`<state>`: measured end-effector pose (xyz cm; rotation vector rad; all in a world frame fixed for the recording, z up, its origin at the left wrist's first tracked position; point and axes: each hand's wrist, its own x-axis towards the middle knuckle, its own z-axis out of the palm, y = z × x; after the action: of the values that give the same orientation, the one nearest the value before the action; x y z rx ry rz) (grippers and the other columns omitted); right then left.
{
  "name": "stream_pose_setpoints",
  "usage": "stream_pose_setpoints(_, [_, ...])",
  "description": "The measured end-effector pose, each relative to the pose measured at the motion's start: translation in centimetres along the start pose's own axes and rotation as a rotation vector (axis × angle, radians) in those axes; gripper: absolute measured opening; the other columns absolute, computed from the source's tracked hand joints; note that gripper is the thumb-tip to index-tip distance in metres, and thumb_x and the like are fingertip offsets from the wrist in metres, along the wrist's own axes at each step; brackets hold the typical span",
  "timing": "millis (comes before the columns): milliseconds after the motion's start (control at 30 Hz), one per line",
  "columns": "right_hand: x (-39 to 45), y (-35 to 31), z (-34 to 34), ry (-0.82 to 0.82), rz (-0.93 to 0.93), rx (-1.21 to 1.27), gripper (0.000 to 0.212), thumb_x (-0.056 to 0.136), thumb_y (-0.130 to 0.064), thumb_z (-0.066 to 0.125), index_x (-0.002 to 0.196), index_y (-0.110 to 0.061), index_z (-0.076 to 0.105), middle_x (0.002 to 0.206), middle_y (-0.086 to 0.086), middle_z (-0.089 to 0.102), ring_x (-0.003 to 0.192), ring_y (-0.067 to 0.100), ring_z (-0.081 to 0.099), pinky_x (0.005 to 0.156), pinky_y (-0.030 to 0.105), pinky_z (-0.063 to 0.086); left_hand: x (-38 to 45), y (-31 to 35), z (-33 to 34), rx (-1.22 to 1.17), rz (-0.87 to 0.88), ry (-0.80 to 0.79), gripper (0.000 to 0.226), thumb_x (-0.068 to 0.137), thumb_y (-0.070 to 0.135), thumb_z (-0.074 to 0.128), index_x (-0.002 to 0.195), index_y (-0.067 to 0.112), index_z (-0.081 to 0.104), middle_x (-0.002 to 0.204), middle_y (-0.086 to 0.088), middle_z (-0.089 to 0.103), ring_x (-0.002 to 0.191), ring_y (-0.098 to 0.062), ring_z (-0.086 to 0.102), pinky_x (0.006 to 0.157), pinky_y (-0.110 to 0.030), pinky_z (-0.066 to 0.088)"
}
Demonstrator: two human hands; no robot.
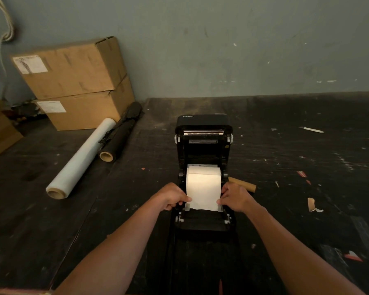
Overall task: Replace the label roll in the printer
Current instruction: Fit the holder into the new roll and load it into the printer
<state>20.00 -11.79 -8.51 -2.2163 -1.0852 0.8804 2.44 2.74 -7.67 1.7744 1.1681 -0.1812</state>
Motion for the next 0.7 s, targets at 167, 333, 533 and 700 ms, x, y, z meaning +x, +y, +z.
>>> stream_pose_setpoints(167, [-0.2, 0.2, 0.5, 0.092, -0.008, 0.072, 0.032, 0.078, -0.018, 0.073, 0.103, -0.019, 0.054, 0.08, -0.006, 0.064, 0.076, 0.006, 0.062, 0.066, 0.021, 0.047, 0.0, 0.3, 0.1, 0.104, -0.027, -0.021, 0.017, 0.086, 0.026, 0.07, 0.079, 0.012, 0.064, 0.067, 0.0, 0.053, 0.046, -0.009, 0.038, 0.041, -0.022, 0.032])
stream_pose_setpoints(333, [0.2, -0.1, 0.7, 0.047, -0.002, -0.03, 0.034, 0.078, -0.015, 0.072, 0.107, -0.014, 0.054, 0.097, 0.005, 0.066, 0.084, 0.015, 0.064, 0.077, 0.028, 0.053, 0.3, 0.4, -0.2, -0.01, -0.05, -0.031, 0.028, 0.082, 0.032, 0.074, 0.068, 0.015, 0.057, 0.058, 0.003, 0.049, 0.04, -0.007, 0.035, 0.039, -0.02, 0.029])
stream_pose_setpoints(533, [0.1, 0.0, 0.8, 0.093, 0.014, 0.056, 0.044, 0.076, -0.017, 0.075, 0.114, -0.014, 0.052, 0.095, 0.005, 0.067, 0.082, 0.015, 0.064, 0.07, 0.026, 0.052, 0.5, -0.5, 0.2, 0.082, -0.01, -0.041, 0.021, 0.089, 0.028, 0.067, 0.074, 0.014, 0.062, 0.059, 0.003, 0.05, 0.036, -0.004, 0.036, 0.037, -0.018, 0.031])
stream_pose_setpoints(700, [0.2, -0.1, 0.9, 0.058, 0.05, -0.004, 0.043, 0.077, -0.016, 0.073, 0.115, -0.013, 0.052, 0.098, 0.007, 0.063, 0.079, 0.015, 0.063, 0.062, 0.023, 0.049, 0.5, 0.6, -0.1, 0.159, -0.058, -0.056, 0.03, 0.088, 0.03, 0.068, 0.066, 0.013, 0.055, 0.052, 0.003, 0.045, 0.038, -0.008, 0.033, 0.04, -0.021, 0.029])
